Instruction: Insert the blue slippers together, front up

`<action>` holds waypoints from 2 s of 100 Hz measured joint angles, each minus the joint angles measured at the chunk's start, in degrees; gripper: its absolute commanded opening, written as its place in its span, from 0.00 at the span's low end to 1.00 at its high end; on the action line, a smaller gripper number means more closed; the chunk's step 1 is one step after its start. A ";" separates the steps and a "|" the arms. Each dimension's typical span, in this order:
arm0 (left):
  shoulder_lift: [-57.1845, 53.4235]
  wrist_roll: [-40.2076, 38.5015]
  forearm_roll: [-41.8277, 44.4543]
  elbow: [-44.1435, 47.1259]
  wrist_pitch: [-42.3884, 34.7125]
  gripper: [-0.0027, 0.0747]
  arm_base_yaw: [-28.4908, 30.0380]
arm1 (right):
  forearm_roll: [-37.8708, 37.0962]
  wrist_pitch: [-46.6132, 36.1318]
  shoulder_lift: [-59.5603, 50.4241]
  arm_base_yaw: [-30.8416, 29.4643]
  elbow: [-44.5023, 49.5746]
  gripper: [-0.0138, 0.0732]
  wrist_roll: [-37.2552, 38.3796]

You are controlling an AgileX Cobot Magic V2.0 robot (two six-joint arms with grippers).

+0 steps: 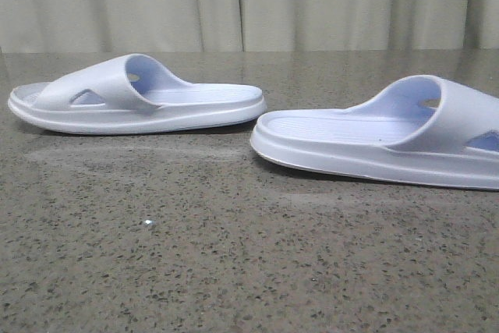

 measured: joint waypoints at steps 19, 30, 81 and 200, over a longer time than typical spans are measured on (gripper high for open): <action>0.00 0.00 0.00 0.00 0.00 0.05 0.00 | 0.00 0.00 0.00 0.00 0.00 0.07 0.00; 0.00 0.00 0.00 0.00 0.00 0.05 0.00 | 0.00 0.00 0.00 0.00 0.00 0.07 0.00; 0.00 0.00 0.00 0.00 0.00 0.05 0.00 | 0.00 0.00 0.00 0.00 0.00 0.07 0.00; 4.47 0.00 -26.15 -8.02 7.99 0.05 0.00 | 27.26 5.26 5.18 0.00 -7.95 0.07 0.13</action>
